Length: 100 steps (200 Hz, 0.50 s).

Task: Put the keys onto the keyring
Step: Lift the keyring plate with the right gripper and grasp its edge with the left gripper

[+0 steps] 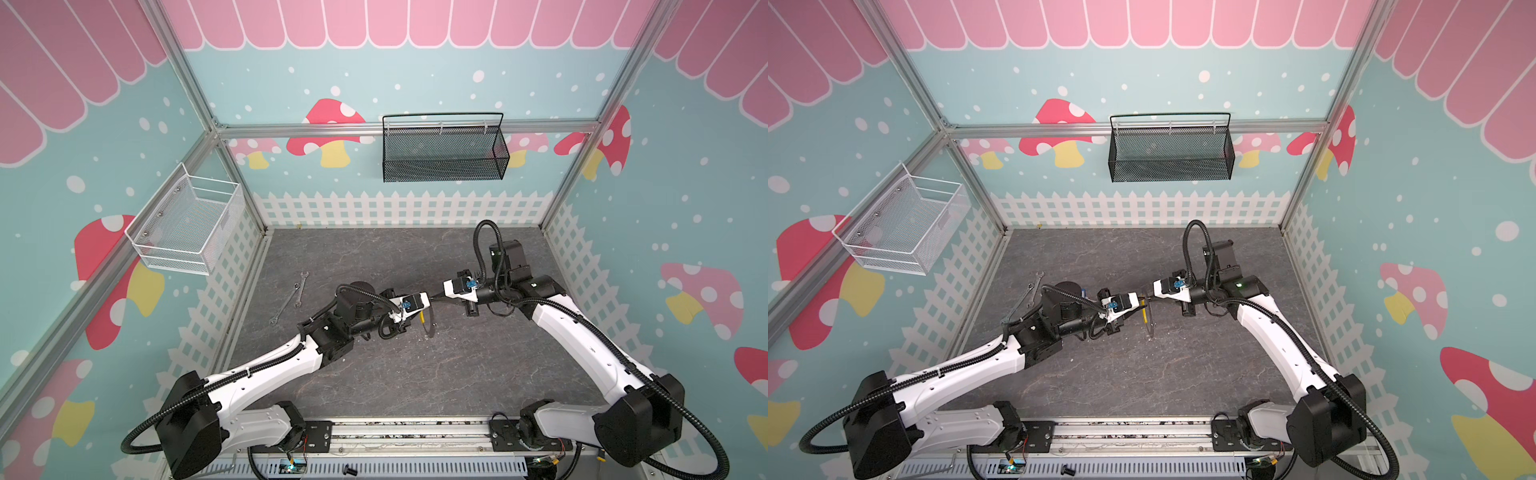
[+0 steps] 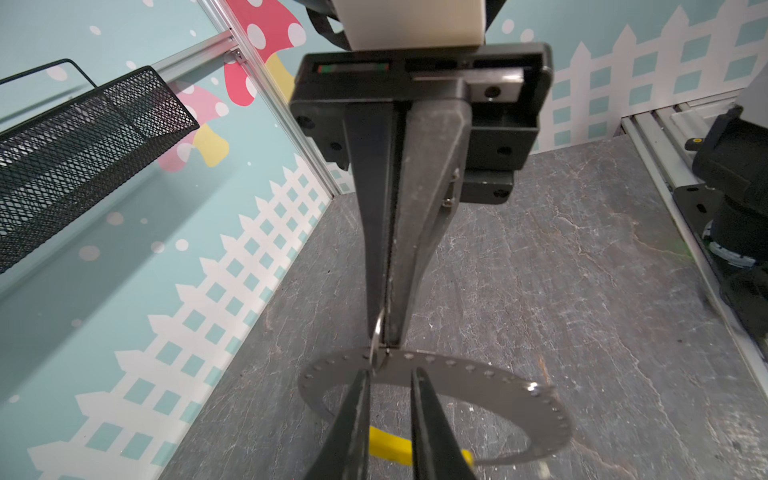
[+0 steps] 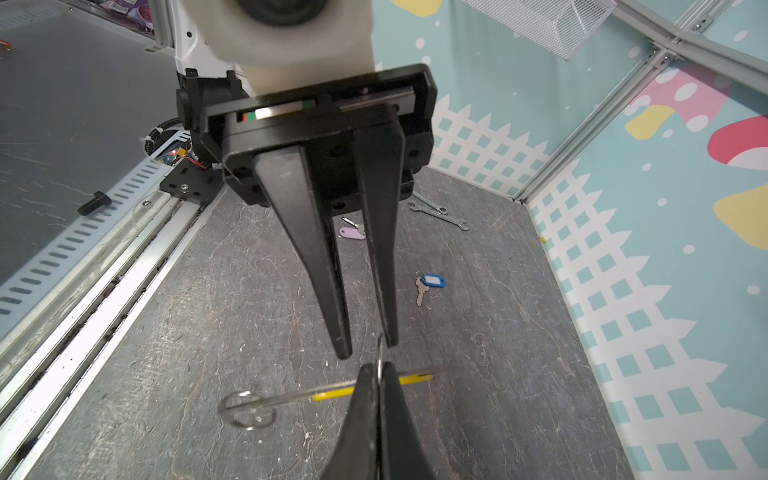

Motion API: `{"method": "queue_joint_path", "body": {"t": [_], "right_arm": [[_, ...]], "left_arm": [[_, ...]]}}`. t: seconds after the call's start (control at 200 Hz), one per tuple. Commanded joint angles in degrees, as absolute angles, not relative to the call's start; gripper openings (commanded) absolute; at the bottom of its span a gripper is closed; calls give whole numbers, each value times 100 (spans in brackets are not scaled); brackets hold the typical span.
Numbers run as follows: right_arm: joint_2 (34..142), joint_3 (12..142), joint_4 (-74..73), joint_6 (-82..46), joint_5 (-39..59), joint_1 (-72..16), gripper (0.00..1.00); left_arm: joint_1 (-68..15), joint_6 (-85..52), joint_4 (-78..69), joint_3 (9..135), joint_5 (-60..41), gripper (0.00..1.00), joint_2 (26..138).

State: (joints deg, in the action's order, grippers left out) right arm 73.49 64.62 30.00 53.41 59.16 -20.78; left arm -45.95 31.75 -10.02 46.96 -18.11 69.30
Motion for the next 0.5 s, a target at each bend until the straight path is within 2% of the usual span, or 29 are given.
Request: {"method": "queue_joint_path", "body": {"t": [0.0,0.495], "right_arm": [[7188,6375,2949,5684,6143,-2131,0],[7042,6202,2506,5567,6295,-2153,0]], "left_arm": [[-4632,3110,-1209,4860,-1645,19,6985],[-4658,3014,-1317,4878,-2126,15,6992]]}}
